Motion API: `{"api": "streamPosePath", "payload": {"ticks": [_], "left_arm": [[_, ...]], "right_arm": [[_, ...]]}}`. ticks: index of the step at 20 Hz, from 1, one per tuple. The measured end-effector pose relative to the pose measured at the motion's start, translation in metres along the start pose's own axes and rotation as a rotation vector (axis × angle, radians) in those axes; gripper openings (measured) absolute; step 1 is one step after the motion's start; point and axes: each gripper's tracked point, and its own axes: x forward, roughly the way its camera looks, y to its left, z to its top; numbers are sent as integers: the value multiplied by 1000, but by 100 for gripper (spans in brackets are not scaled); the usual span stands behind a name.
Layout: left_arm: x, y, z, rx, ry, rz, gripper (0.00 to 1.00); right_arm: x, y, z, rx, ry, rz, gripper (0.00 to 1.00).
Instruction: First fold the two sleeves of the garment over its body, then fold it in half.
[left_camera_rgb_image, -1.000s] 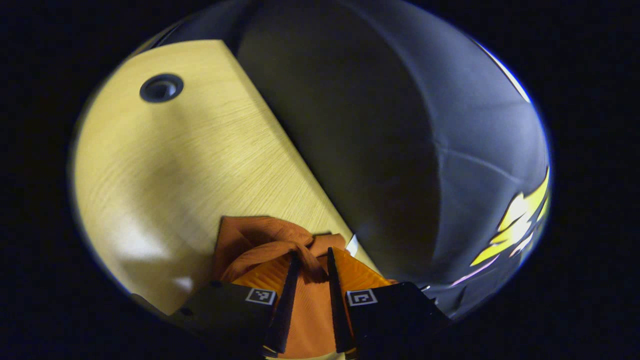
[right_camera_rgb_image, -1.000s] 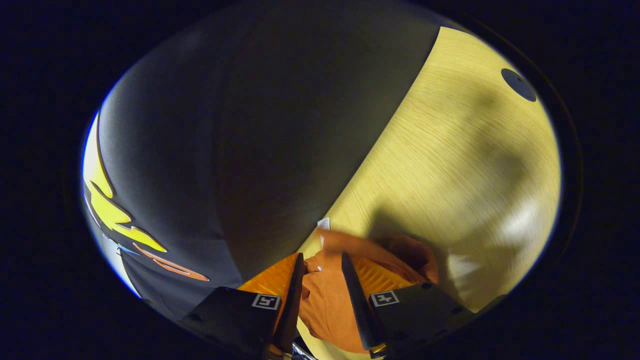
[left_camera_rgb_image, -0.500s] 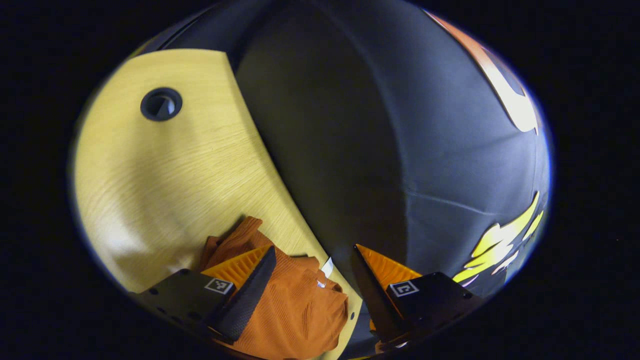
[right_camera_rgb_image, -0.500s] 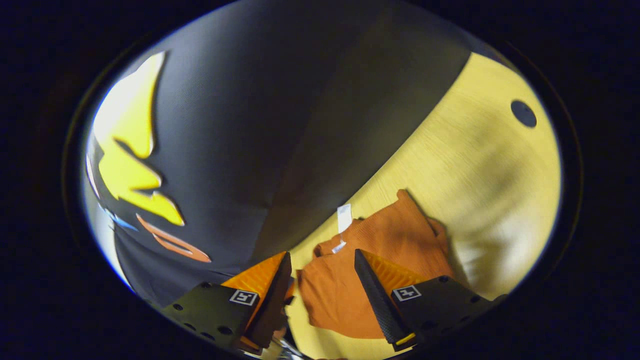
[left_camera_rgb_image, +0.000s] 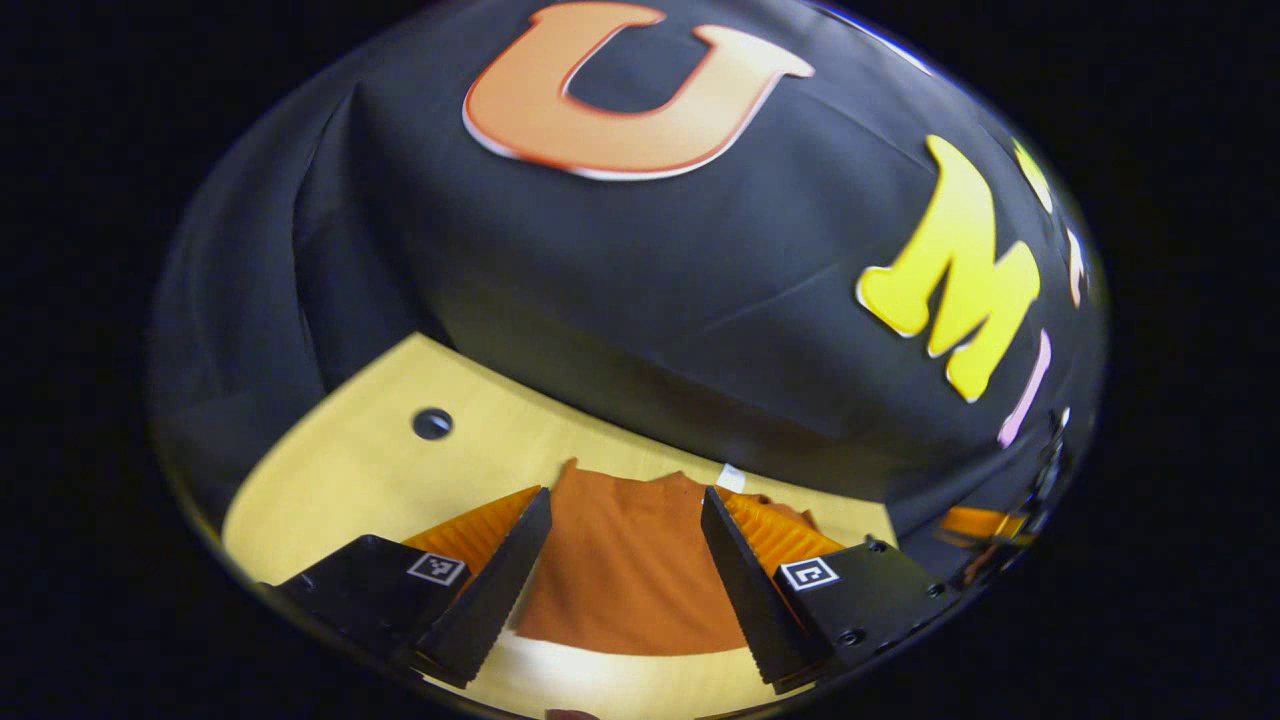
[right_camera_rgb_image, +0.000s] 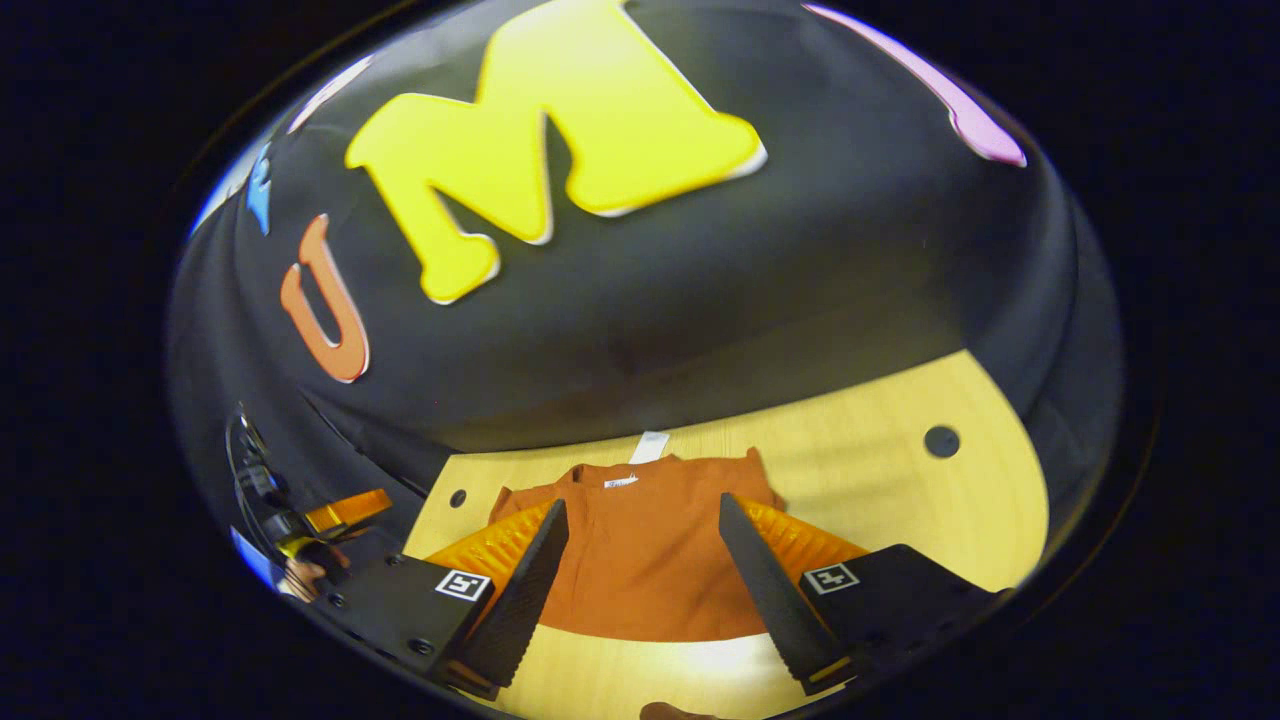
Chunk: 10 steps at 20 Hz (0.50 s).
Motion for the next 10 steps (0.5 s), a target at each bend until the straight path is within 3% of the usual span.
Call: {"api": "streamPosePath", "payload": {"ticks": [3,4,8,10], "left_arm": [[-50,-19,4,109,-73,24,98],[-65,-22,4,141,-96,38,98],[-136,-45,-4,198,-160,33,98],[-166,-47,-8,208,-192,47,98]], "right_arm": [[-51,9,4,-129,-102,-117,98],[-68,13,2,-167,-141,-152,92],[-144,29,-5,-301,-272,-266,97],[-173,49,-18,-353,-320,-270,98]]}}
